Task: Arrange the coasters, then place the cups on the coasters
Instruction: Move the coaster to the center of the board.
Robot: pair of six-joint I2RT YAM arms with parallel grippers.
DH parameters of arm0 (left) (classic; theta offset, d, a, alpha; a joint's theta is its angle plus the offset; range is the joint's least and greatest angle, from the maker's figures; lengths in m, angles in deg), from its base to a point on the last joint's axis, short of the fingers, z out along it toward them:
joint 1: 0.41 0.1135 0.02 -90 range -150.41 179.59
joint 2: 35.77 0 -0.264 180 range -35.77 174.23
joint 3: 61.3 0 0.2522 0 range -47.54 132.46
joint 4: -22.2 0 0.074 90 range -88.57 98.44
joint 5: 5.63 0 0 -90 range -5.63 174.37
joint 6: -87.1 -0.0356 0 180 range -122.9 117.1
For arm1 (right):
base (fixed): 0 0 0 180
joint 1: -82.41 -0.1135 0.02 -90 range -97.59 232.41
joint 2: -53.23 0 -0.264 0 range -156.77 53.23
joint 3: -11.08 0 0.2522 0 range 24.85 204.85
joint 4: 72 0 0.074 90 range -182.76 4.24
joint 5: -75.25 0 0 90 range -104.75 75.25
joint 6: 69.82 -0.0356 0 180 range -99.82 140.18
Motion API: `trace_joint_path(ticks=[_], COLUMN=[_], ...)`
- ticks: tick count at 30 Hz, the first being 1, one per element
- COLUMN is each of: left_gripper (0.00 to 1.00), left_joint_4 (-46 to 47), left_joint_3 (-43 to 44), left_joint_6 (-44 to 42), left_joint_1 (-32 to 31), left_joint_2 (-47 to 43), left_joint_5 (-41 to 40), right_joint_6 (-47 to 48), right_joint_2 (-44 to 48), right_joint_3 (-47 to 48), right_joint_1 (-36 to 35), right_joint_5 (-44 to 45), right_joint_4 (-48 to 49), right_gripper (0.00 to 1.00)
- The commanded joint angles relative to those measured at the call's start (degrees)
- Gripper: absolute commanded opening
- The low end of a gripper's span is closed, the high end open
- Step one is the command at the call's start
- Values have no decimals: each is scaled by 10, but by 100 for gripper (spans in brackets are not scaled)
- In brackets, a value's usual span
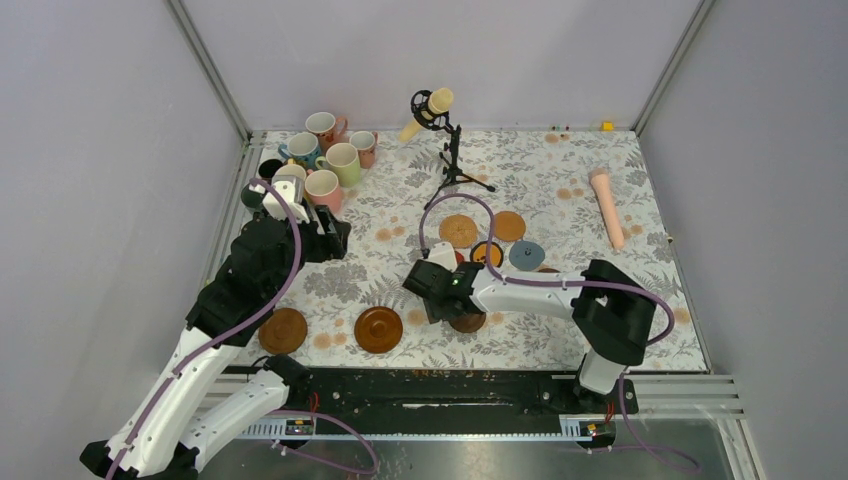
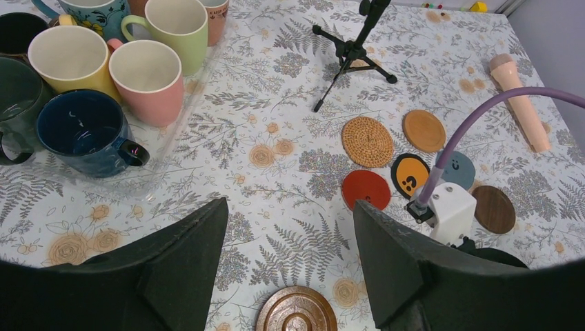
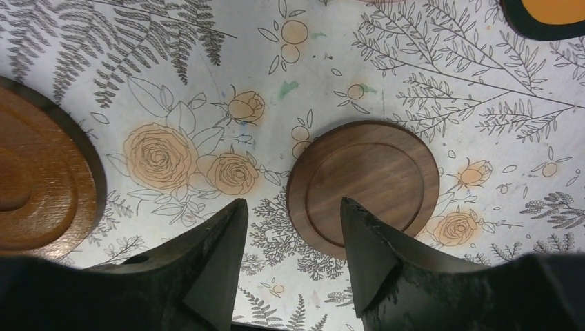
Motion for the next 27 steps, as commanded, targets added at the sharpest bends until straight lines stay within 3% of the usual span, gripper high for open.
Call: trace_joint_path(ticks=[1, 7, 15, 27], left_gripper=[68, 68, 68, 68], left_joint_4=[27, 27, 27, 27], left_joint_3=[1, 1, 2, 1], left_joint_6=[5, 6, 5, 5], left_joint_1=[-1, -2, -1, -1], left_joint_2=[-3, -3, -3, -4], left_joint_5=[-11, -12, -12, -14], right_joint_6=[-9, -24, -28, 77], right_joint_2=[-25, -44, -29, 4], right_joint_3=[6, 13, -8, -108], right_joint_1=[-5, -5, 3, 84], right_joint_5=[19, 57, 129, 86], right_joint_4=[-1, -43, -71, 69], right_gripper=[59, 57, 46, 41])
